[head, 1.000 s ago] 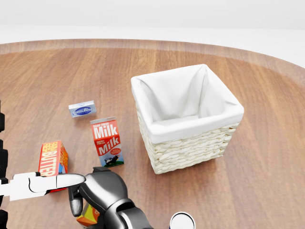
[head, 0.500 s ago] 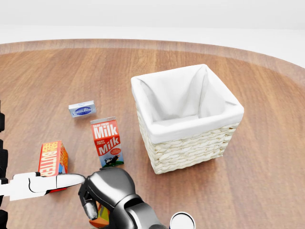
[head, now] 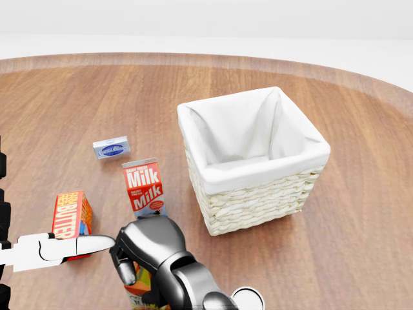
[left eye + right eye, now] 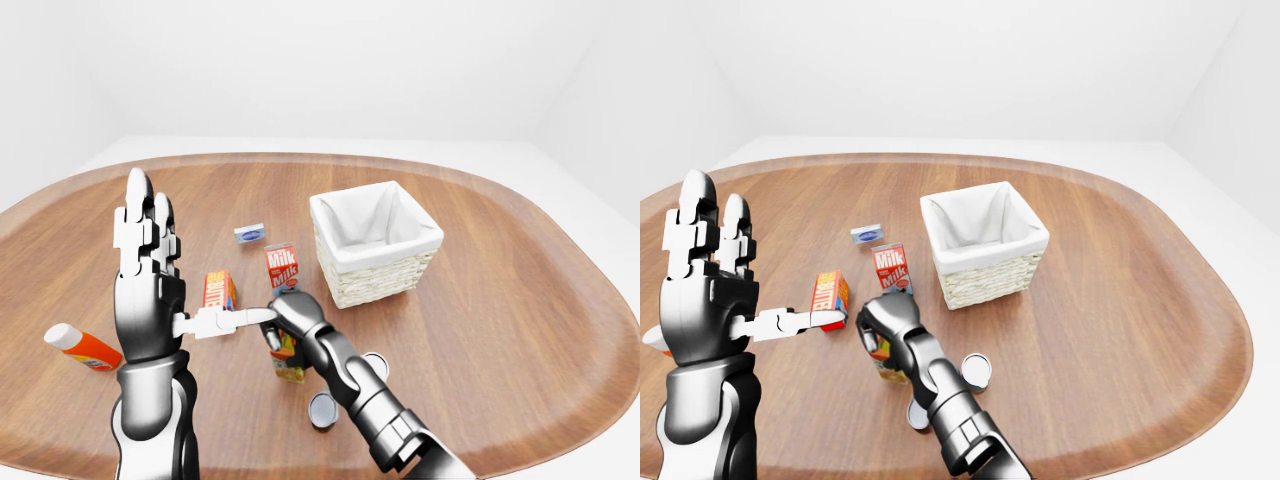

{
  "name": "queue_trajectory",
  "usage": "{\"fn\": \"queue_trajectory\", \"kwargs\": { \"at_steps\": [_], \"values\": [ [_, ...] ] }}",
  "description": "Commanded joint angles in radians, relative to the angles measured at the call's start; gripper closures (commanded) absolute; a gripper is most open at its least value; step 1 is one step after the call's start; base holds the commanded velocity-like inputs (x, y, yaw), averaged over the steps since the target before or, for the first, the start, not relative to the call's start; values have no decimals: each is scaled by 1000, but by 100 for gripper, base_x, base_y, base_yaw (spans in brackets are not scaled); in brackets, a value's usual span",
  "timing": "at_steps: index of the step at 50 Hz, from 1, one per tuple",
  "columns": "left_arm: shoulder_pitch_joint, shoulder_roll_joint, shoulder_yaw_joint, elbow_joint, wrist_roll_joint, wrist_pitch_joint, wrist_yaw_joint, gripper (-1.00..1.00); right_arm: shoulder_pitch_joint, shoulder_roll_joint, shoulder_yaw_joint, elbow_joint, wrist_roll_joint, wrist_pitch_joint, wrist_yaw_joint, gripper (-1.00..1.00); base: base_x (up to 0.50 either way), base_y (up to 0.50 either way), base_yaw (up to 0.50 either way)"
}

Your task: Pick up the orange juice, and put it in the basket.

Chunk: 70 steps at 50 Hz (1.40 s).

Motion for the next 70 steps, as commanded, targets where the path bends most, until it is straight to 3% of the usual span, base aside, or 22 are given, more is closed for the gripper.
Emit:
{"fn": "queue_trajectory", "kwargs": {
  "at_steps": [1, 38, 56, 70],
  "values": [
    [0, 0, 0, 0, 0, 0, 0, -100, -73, -3, -34, 35, -5, 0, -42, 100, 0, 0, 0],
    [0, 0, 0, 0, 0, 0, 0, -100, -220, -4, -90, -47, 91, 0, 93, 100, 0, 0, 0],
    [0, 0, 0, 0, 0, 0, 0, -100, -316, -21, -118, -11, 99, 0, 97, 100, 0, 0, 0],
    [0, 0, 0, 0, 0, 0, 0, -100, -473, -46, -163, 60, 159, 0, 142, 100, 0, 0, 0]
  ]
}}
